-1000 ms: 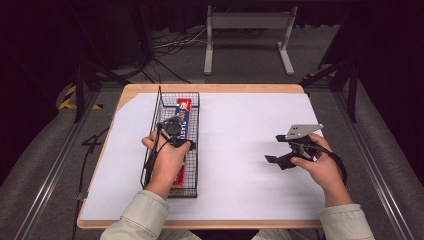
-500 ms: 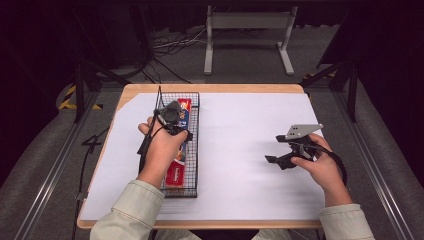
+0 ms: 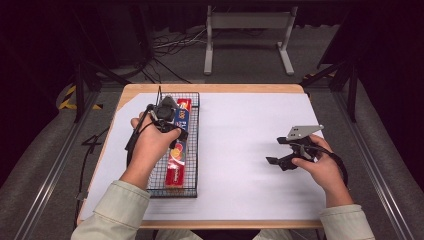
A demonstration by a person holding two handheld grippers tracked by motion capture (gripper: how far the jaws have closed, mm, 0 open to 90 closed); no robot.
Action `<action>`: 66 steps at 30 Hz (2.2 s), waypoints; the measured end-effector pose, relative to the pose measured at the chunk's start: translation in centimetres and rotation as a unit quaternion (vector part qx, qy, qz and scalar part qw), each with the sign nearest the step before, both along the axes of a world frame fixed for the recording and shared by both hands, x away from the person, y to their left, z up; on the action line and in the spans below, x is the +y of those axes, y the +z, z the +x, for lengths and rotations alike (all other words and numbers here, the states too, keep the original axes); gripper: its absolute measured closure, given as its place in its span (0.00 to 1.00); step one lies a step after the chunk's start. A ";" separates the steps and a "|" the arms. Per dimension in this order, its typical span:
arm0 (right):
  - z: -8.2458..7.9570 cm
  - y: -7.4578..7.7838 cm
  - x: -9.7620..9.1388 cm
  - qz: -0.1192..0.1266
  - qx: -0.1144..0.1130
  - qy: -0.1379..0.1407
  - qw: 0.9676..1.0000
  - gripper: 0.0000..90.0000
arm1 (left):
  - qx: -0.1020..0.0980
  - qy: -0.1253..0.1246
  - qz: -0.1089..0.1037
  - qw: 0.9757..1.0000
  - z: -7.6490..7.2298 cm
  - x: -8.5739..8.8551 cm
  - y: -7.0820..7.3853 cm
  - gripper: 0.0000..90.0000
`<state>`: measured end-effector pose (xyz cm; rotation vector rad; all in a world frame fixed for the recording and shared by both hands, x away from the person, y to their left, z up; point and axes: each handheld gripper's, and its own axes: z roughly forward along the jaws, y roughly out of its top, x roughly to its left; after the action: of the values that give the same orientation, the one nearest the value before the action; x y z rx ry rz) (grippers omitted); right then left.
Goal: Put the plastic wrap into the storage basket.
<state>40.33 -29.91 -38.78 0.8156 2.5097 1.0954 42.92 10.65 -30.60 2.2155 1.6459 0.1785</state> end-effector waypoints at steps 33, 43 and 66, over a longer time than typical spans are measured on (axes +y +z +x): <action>0.2 -0.9 -1.8 -0.006 0.016 -0.024 1.000 0.16 | -0.093 -0.048 0.013 0.994 -4.0 12.0 -1.0 0.30; 0.3 -1.1 -1.9 -0.008 0.017 -0.028 0.999 0.16 | -0.148 -0.092 -0.005 0.985 -4.7 14.2 -3.5 0.30; 0.6 -1.9 -2.2 -0.014 0.023 -0.032 0.999 0.16 | -0.196 -0.143 -0.087 0.966 -5.5 17.1 -9.7 0.30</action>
<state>40.90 -32.11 -40.69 0.9156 2.5116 1.0308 37.43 27.79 -40.26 2.0899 1.0782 0.3538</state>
